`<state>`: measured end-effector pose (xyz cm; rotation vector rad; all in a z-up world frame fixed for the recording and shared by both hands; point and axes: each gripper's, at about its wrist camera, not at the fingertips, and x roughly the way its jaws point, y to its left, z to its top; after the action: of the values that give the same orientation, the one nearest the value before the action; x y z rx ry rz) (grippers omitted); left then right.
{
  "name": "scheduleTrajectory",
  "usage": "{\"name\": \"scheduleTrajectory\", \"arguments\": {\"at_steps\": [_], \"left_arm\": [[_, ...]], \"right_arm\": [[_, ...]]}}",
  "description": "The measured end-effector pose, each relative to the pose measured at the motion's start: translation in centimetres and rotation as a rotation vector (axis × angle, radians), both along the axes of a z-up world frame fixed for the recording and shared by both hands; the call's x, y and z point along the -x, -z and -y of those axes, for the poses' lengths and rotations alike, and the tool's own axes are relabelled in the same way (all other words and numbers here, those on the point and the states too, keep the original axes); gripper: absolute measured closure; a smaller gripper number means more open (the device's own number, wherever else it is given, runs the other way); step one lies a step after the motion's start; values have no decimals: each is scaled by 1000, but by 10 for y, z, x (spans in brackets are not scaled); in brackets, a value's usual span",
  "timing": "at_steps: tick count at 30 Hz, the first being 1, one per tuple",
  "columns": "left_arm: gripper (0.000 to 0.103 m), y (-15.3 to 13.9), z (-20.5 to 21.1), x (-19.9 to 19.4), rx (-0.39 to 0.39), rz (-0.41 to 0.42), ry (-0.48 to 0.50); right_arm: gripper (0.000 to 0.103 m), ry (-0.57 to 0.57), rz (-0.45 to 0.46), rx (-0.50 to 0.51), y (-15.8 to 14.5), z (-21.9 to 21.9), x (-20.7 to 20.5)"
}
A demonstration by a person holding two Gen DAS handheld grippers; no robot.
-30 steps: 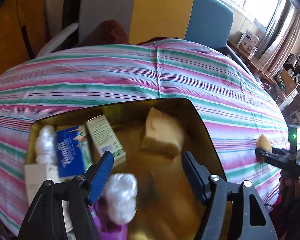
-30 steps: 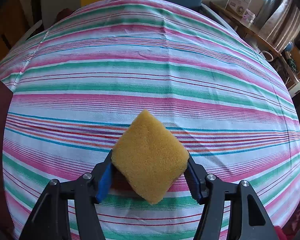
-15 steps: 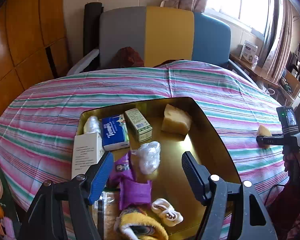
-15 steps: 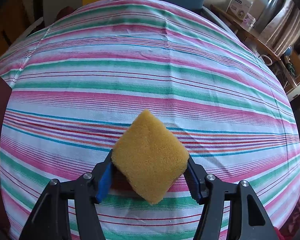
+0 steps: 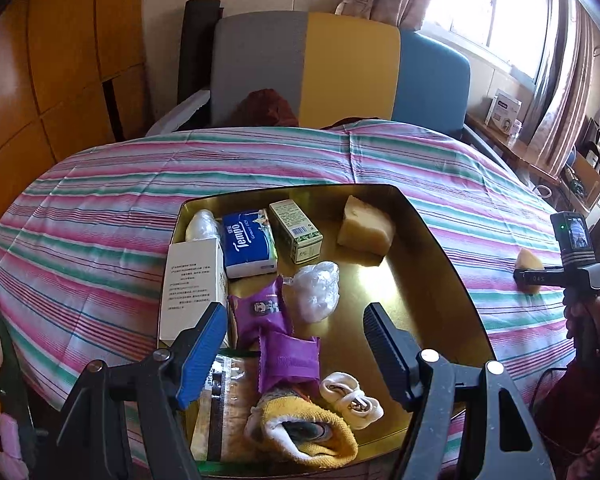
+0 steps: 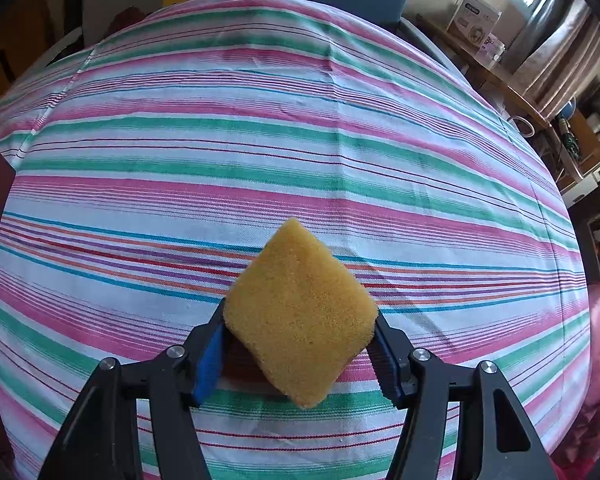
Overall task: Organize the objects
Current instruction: 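Carry the right gripper's sponge over the tray and open it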
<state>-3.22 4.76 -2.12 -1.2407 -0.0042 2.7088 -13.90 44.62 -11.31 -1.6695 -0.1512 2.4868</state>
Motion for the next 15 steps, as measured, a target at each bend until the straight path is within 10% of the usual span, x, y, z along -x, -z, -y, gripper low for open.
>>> {"name": "scheduleTrajectory", "arguments": {"at_steps": [15], "left_arm": [[31, 0, 11, -3, -19, -9, -13]], "right_arm": [[42, -109, -133, 129, -68, 61, -15]]}}
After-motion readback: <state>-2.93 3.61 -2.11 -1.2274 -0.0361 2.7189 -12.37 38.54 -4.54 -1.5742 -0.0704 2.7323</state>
